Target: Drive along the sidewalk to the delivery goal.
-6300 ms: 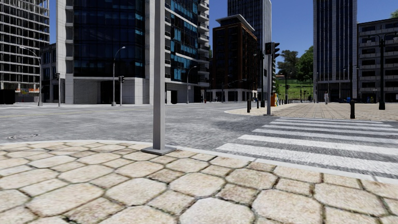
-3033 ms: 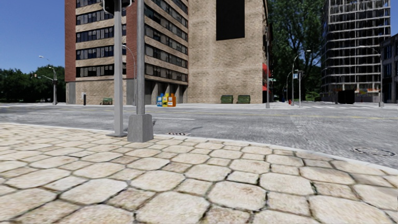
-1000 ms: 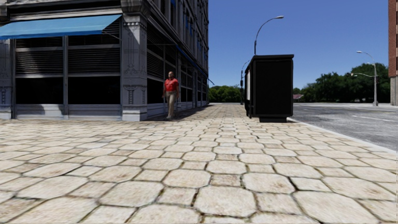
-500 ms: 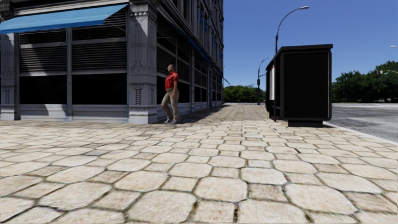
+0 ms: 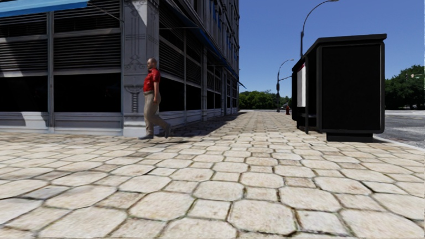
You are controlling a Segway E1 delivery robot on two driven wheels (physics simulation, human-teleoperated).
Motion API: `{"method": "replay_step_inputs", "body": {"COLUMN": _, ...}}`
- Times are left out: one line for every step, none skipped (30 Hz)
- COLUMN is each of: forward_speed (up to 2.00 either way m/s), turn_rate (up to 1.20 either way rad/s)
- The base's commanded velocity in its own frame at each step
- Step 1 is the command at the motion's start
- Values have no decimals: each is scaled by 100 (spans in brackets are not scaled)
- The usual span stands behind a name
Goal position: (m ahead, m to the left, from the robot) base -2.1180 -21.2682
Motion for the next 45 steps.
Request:
{"method": "replay_step_inputs", "body": {"forward_speed": 200, "turn_rate": -23}}
{"method": "replay_step_inputs", "body": {"forward_speed": 200, "turn_rate": -24}}
{"method": "replay_step_inputs", "body": {"forward_speed": 200, "turn_rate": -24}}
{"method": "replay_step_inputs", "body": {"forward_speed": 200, "turn_rate": -24}}
{"method": "replay_step_inputs", "body": {"forward_speed": 200, "turn_rate": -24}}
{"method": "replay_step_inputs", "body": {"forward_speed": 200, "turn_rate": -24}}
{"method": "replay_step_inputs", "body": {"forward_speed": 200, "turn_rate": -24}}
{"method": "replay_step_inputs", "body": {"forward_speed": 200, "turn_rate": -24}}
{"method": "replay_step_inputs", "body": {"forward_speed": 200, "turn_rate": -24}}
{"method": "replay_step_inputs", "body": {"forward_speed": 200, "turn_rate": -24}}
{"method": "replay_step_inputs", "body": {"forward_speed": 200, "turn_rate": -24}}
{"method": "replay_step_inputs", "body": {"forward_speed": 200, "turn_rate": -25}}
{"method": "replay_step_inputs", "body": {"forward_speed": 200, "turn_rate": -25}}
{"method": "replay_step_inputs", "body": {"forward_speed": 200, "turn_rate": -25}}
{"method": "replay_step_inputs", "body": {"forward_speed": 200, "turn_rate": -25}}
{"method": "replay_step_inputs", "body": {"forward_speed": 200, "turn_rate": -26}}
{"method": "replay_step_inputs", "body": {"forward_speed": 200, "turn_rate": -26}}
{"method": "replay_step_inputs", "body": {"forward_speed": 200, "turn_rate": -28}}
{"method": "replay_step_inputs", "body": {"forward_speed": 200, "turn_rate": -29}}
{"method": "replay_step_inputs", "body": {"forward_speed": 200, "turn_rate": -30}}
{"method": "replay_step_inputs", "body": {"forward_speed": 200, "turn_rate": -32}}
{"method": "replay_step_inputs", "body": {"forward_speed": 200, "turn_rate": -32}}
{"method": "replay_step_inputs", "body": {"forward_speed": 200, "turn_rate": -32}}
{"method": "replay_step_inputs", "body": {"forward_speed": 200, "turn_rate": -33}}
{"method": "replay_step_inputs", "body": {"forward_speed": 200, "turn_rate": -33}}
{"method": "replay_step_inputs", "body": {"forward_speed": 200, "turn_rate": -33}}
{"method": "replay_step_inputs", "body": {"forward_speed": 200, "turn_rate": -33}}
{"method": "replay_step_inputs", "body": {"forward_speed": 200, "turn_rate": -33}}
{"method": "replay_step_inputs", "body": {"forward_speed": 200, "turn_rate": -33}}
{"method": "replay_step_inputs", "body": {"forward_speed": 200, "turn_rate": -33}}
{"method": "replay_step_inputs", "body": {"forward_speed": 200, "turn_rate": -33}}
{"method": "replay_step_inputs", "body": {"forward_speed": 200, "turn_rate": -33}}
{"method": "replay_step_inputs", "body": {"forward_speed": 200, "turn_rate": -33}}
{"method": "replay_step_inputs", "body": {"forward_speed": 200, "turn_rate": -33}}
{"method": "replay_step_inputs", "body": {"forward_speed": 200, "turn_rate": -33}}
{"method": "replay_step_inputs", "body": {"forward_speed": 200, "turn_rate": -33}}
{"method": "replay_step_inputs", "body": {"forward_speed": 200, "turn_rate": -33}}
{"method": "replay_step_inputs", "body": {"forward_speed": 200, "turn_rate": -33}}
{"method": "replay_step_inputs", "body": {"forward_speed": 200, "turn_rate": -33}}
{"method": "replay_step_inputs", "body": {"forward_speed": 200, "turn_rate": -33}}
{"method": "replay_step_inputs", "body": {"forward_speed": 200, "turn_rate": -33}}
{"method": "replay_step_inputs", "body": {"forward_speed": 200, "turn_rate": -33}}
{"method": "replay_step_inputs", "body": {"forward_speed": 200, "turn_rate": -33}}
{"method": "replay_step_inputs", "body": {"forward_speed": 200, "turn_rate": -21}}
{"method": "replay_step_inputs", "body": {"forward_speed": 200, "turn_rate": 0}}
